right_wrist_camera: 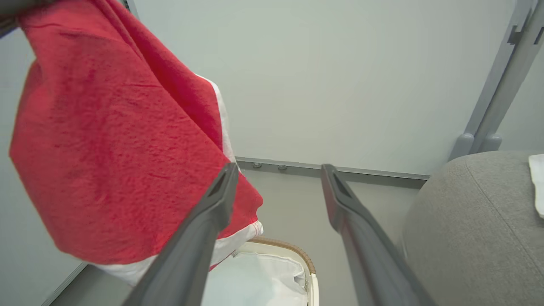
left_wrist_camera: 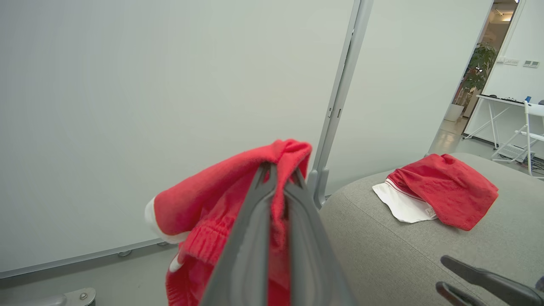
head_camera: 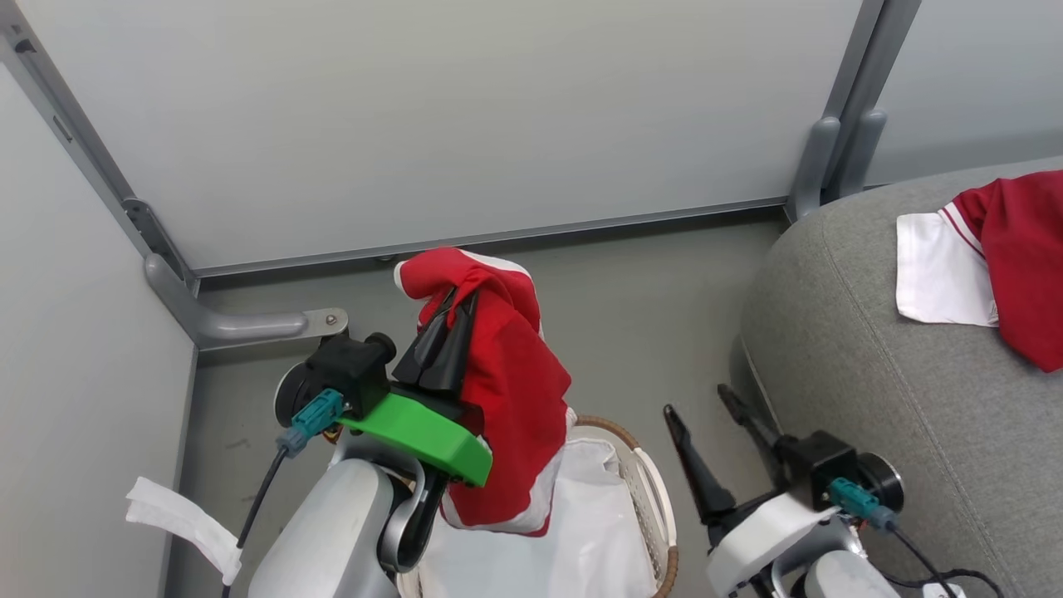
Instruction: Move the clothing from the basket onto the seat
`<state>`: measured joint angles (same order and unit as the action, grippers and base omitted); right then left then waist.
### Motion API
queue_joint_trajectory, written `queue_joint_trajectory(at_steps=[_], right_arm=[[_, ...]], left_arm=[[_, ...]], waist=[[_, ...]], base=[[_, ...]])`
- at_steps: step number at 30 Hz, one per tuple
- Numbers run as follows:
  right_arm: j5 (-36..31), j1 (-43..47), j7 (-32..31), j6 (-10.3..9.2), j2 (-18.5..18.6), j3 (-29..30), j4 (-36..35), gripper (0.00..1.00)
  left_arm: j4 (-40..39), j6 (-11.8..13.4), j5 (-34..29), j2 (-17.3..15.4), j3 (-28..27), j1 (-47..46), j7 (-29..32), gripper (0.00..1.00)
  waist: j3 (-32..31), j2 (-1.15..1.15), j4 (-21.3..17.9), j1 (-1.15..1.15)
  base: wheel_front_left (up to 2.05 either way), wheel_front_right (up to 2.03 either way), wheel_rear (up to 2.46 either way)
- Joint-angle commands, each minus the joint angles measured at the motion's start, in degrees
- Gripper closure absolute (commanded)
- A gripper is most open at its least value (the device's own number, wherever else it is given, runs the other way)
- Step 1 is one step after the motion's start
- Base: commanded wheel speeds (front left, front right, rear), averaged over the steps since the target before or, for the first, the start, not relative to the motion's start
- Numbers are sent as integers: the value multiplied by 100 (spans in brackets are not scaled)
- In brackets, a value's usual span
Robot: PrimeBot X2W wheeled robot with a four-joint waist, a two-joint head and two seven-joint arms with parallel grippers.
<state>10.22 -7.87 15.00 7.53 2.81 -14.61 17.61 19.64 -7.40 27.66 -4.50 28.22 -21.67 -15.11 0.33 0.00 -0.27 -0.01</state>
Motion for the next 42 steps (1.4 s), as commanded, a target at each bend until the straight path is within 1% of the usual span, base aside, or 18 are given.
queue_joint_trajectory(at_steps=[1, 7, 13, 25, 36, 42], right_arm=[[-48, -48, 27, -8, 25, -114, 16, 0], [-56, -406, 27, -8, 23, -839, 97, 0], [-30, -860, 27, -8, 23, -1380, 315, 0], [-32, -1494, 27, -8, 55, -1896, 765, 0], [67, -1923, 27, -8, 251, -2271, 1179, 0], [376, -2185, 27, -8, 410, -2816, 1653, 0]], left_arm=[[-29, -14, -1, 7, -1, 59, -6, 100], [-32, -14, 15, 19, -1, 32, -5, 100], [-23, -14, 27, 34, 40, 11, -6, 100], [-112, -14, -20, 65, 298, -52, -6, 100], [-127, -15, -15, 70, 473, -128, -6, 100], [-167, -15, -37, 53, 626, -167, -6, 100]], waist=[[1, 0, 15, 1], [19, 0, 58, 1], [28, 0, 126, 1], [56, 0, 253, 1], [80, 0, 277, 1], [108, 0, 324, 1]], base=[[0, 0, 0], [0, 0, 0], [0, 0, 0], [0, 0, 0], [0, 0, 0], [0, 0, 0]])
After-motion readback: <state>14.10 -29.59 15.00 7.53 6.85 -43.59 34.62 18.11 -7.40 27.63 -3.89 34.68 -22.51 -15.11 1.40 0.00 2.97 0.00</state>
